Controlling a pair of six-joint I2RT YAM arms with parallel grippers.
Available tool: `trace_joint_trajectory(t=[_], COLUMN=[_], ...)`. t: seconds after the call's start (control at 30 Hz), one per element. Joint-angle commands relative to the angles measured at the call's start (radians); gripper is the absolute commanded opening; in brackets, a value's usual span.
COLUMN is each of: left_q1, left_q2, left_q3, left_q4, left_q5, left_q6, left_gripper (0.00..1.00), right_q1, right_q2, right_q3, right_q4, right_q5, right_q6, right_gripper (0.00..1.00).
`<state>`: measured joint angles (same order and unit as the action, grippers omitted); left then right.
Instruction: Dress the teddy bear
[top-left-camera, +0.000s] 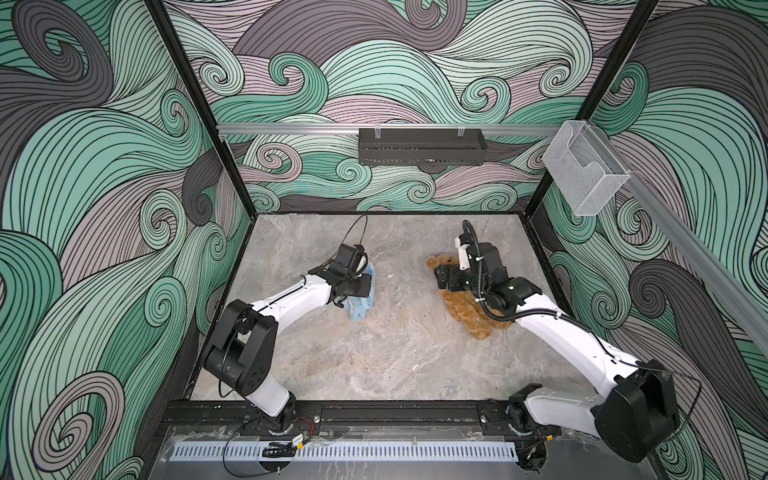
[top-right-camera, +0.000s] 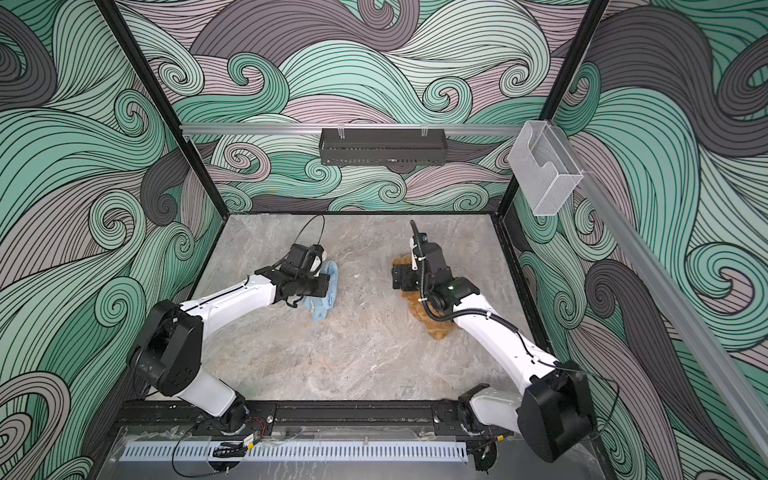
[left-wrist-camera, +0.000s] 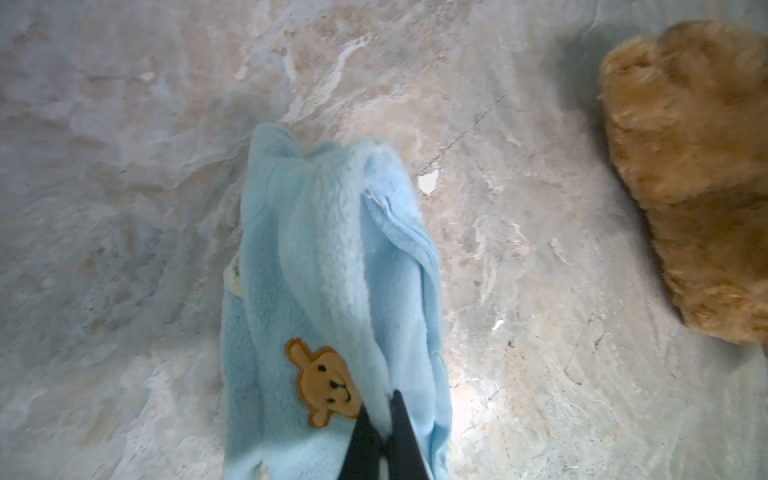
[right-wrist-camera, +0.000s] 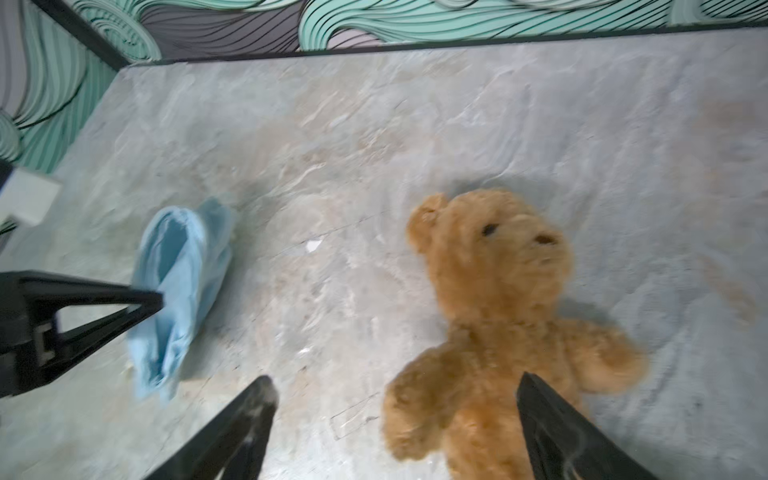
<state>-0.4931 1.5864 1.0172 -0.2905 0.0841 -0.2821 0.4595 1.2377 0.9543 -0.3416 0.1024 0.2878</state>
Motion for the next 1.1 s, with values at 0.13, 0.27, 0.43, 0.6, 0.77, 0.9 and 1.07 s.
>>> trace_joint_trajectory(t=[0.13, 0.27, 0.43, 0.6, 0.77, 0.9, 1.07], left_q1=[0.007, 0.007, 0.007, 0.006, 0.008, 0.008, 0.008], left_q2=[0.093, 0.143, 0.162, 0.173, 0.180, 0.188, 0.195], left_q3=[0.034, 0.047, 0.055, 0.063, 0.070, 0.076, 0.080], left_q4=[0.016, 0.009, 0.007, -0.001, -0.007, -0.010, -0.008], left_q5=[0.142, 0.153, 0.150, 0.140, 0.128, 0.125, 0.123], left_q6=[0.063, 0.056, 0.052, 0.052, 0.052, 0.049, 0.044], left_gripper=[0.01, 0.03, 0.07, 0.09, 0.11, 0.12, 0.17], right_q1=[-0.016, -0.016, -0.015, -0.016, -0.016, -0.016, -0.016], right_q2=[0.013, 0.041, 0.055, 0.059, 0.059, 0.060, 0.070], right_q3=[-0.006, -0.018, -0.015, -0.030, -0.041, -0.043, -0.047], right_q4=[-0.025, 0.016, 0.023, 0.041, 0.049, 0.056, 0.062], right_q5=[-0.030, -0.062, -0.078, -0.090, -0.098, -0.102, -0.110], right_q6=[0.038, 0.072, 0.079, 0.093, 0.100, 0.106, 0.110], right_gripper=[0.99, 0.99, 0.99, 0.99, 0.99, 0.99, 0.99])
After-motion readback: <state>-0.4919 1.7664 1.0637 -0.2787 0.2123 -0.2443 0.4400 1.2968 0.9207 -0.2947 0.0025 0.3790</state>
